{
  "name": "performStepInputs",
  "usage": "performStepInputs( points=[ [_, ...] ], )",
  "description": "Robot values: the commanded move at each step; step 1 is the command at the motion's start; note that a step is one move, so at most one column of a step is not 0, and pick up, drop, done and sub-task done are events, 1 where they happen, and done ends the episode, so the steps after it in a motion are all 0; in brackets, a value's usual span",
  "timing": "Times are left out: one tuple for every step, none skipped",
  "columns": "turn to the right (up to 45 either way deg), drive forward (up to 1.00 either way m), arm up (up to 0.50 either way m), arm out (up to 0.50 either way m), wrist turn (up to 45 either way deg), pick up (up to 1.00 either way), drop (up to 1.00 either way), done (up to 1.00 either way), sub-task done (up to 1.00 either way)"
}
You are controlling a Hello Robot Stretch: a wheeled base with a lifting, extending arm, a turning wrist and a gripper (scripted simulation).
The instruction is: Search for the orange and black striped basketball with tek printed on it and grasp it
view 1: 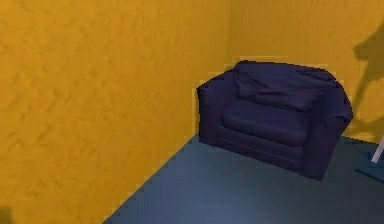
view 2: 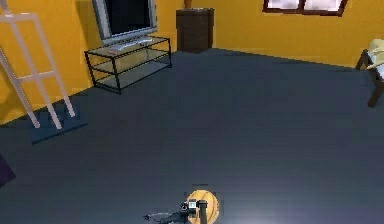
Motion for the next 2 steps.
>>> performStepInputs(
  points=[
    [0.0,0.00,0.00,0.00,45.0,0.00,0.00,0.00,0.00],
    [0.0,0.00,0.00,0.00,45.0,0.00,0.00,0.00,0.00]
  ],
)
